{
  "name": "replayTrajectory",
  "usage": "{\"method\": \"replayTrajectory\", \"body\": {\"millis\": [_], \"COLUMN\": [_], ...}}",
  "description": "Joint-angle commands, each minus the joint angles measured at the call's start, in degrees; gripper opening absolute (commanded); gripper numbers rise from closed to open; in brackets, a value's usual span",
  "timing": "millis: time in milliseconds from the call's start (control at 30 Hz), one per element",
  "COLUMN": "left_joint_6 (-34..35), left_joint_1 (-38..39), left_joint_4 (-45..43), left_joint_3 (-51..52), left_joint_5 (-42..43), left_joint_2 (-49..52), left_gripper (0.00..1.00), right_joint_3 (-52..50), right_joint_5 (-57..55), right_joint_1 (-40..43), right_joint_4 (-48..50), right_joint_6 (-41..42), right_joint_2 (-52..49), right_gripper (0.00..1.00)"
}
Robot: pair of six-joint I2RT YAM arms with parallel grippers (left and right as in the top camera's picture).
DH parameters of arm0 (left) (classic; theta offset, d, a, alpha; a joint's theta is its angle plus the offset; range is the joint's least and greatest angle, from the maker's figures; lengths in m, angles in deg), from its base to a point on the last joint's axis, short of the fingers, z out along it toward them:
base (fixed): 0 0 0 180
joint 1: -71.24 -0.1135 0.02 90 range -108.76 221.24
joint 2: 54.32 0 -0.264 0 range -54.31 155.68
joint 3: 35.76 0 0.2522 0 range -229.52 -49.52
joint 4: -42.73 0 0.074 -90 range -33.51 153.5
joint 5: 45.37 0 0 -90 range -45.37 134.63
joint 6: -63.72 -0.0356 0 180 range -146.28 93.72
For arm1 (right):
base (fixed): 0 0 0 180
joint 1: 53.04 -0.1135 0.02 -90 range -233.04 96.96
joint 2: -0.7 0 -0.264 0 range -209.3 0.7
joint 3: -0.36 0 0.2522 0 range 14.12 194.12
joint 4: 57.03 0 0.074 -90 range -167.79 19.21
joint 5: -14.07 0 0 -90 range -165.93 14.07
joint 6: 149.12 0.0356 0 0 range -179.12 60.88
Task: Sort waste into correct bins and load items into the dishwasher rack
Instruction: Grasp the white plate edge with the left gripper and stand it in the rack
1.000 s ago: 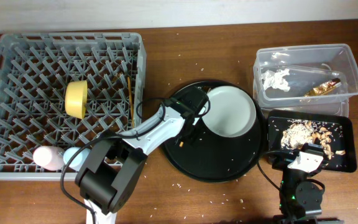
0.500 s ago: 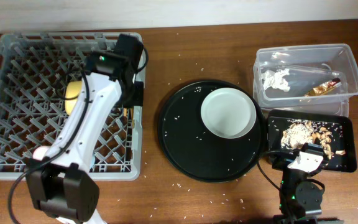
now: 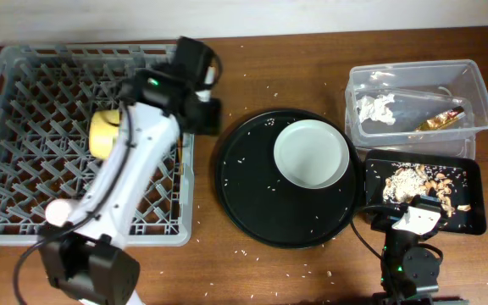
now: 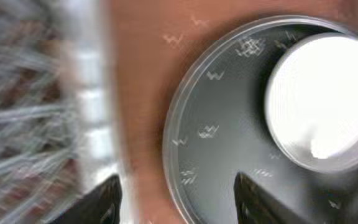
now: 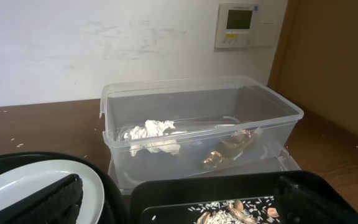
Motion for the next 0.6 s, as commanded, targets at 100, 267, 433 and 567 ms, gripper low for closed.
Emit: {"method": "replayTrajectory", "body": {"millis": [100, 267, 433, 567], "left_joint_6": [11.67, 17.73, 18.99, 13.33], "left_joint_1": [7.72, 9.81, 8.28, 0.37], "left_joint_4": [-34.07, -41.24, -38.86, -27.04], "left_joint_3": [20.17, 20.15, 18.69, 12.28], "left_joint_5": [34.84, 31.65, 31.78, 27.61], "left_joint_2": [14.51, 19.65, 19.41, 8.13], "left_gripper": [0.53, 0.53, 0.00, 0.00], "right_joint_3": [-0.37, -0.37, -0.37, -0.37], "right_joint_5": [-0.09, -0.09, -0.09, -0.09], "right_joint_1": [0.33, 0.33, 0.33, 0.33], "right_joint_4": [-0.24, -0.26, -0.24, -0.24], "right_joint_6": [-0.20, -0.20, -0.20, -0.20], "right_joint_2": [0.31, 0.31, 0.31, 0.31], "right_gripper": [0.99, 0.98, 0.98, 0.98]}}
